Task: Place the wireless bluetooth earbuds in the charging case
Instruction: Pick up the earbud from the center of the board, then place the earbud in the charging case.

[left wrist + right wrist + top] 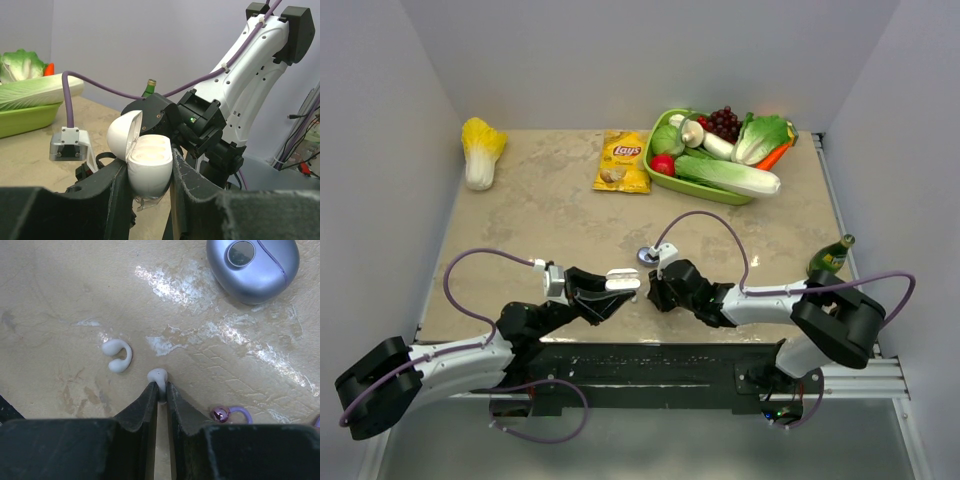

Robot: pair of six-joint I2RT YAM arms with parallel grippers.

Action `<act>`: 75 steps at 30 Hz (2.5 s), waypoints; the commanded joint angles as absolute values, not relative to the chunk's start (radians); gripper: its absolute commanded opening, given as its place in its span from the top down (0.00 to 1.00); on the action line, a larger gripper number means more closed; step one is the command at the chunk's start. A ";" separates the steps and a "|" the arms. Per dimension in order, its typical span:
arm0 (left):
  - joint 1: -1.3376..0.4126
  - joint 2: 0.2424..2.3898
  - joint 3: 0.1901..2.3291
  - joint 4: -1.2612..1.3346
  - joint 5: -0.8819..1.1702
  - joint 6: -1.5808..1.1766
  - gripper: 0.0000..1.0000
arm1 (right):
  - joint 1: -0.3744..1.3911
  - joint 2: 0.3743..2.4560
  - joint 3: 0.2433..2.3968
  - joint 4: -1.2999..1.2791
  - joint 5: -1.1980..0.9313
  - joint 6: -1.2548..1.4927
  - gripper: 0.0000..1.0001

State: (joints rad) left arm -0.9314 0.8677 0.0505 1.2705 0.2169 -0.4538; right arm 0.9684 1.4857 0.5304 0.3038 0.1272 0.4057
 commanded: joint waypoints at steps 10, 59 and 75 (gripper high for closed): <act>-0.930 0.841 -0.267 1.502 0.209 -0.460 1.00 | 0.969 1.181 0.560 0.100 0.250 0.411 1.00; -0.836 1.083 0.129 1.554 0.730 -0.371 1.00 | 1.226 0.782 0.839 -0.289 -0.084 0.163 1.00; -0.862 1.058 0.140 1.549 0.701 -0.336 1.00 | 1.227 0.793 0.825 -0.282 -0.083 0.153 1.00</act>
